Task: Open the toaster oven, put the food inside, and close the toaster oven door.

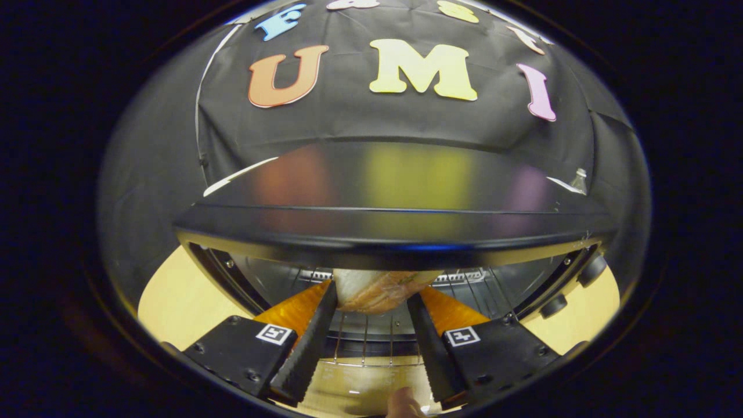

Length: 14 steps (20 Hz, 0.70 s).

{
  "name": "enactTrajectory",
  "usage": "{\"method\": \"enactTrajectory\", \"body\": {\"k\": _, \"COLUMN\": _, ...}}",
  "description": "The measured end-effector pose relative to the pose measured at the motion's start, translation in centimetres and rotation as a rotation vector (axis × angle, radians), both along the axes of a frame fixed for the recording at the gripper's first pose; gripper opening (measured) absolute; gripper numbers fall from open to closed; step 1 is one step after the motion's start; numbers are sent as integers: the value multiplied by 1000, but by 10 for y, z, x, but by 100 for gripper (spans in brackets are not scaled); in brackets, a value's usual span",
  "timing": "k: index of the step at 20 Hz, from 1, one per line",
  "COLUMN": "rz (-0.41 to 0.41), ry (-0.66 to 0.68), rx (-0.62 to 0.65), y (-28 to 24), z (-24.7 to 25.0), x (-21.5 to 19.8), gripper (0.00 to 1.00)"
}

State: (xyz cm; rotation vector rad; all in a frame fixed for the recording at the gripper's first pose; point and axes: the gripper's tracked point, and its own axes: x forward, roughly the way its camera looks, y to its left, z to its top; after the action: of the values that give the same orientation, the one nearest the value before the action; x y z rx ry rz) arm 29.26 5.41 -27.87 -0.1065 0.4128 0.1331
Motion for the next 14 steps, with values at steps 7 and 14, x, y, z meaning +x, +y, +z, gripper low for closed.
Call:
{"method": "enactTrajectory", "body": {"k": 7, "rz": 21, "ry": 12, "rx": 119, "y": -7, "z": 7, "x": -16, "gripper": 82}}
{"method": "enactTrajectory", "body": {"k": 14, "rz": 112, "ry": 25, "rx": -268, "y": -11, "z": -24, "x": -27, "gripper": 100}}
